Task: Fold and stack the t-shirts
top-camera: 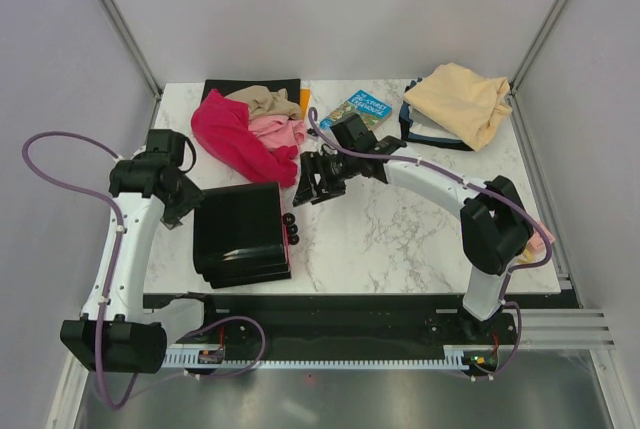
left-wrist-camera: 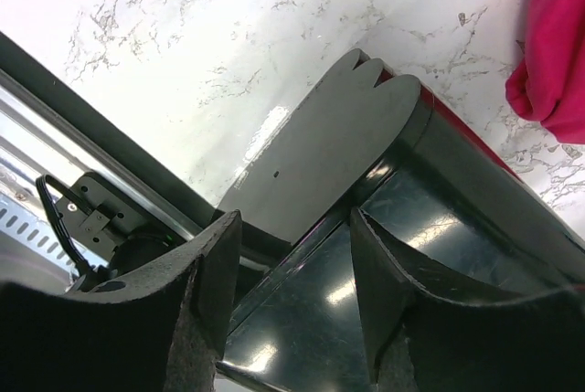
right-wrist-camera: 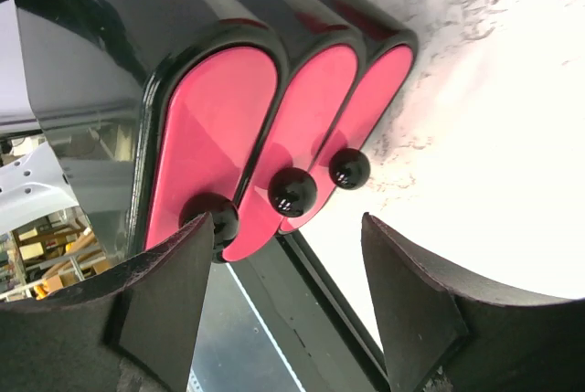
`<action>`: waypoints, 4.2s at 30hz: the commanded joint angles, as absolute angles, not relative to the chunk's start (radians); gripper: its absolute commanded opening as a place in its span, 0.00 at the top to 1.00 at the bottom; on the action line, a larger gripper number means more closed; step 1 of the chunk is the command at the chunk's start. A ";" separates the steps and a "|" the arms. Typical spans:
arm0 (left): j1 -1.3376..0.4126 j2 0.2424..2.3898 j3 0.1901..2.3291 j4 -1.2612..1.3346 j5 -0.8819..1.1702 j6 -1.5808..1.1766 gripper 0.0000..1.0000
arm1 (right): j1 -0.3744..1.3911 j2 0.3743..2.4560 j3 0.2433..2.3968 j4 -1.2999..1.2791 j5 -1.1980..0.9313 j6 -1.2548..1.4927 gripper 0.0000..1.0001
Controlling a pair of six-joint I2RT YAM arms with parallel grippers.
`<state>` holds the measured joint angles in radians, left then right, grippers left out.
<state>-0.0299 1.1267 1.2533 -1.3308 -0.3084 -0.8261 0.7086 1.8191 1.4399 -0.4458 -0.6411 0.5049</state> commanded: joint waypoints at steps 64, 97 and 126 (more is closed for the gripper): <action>-0.762 2.031 1.828 -1.097 0.163 -0.618 0.43 | 0.609 1.603 1.312 -0.554 -0.287 0.552 0.27; -0.362 1.824 2.100 -1.282 -0.186 -0.632 0.41 | 0.529 1.462 1.362 -0.609 -0.195 0.451 0.27; -0.328 1.246 1.217 -1.152 0.069 -0.552 0.35 | 0.532 1.629 1.447 -0.551 -0.494 0.469 0.23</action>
<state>-0.3302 1.2488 1.2789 -1.1385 -0.0223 -0.6109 0.5327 1.6039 1.4101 -0.5900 -0.4129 0.4553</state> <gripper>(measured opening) 0.647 0.764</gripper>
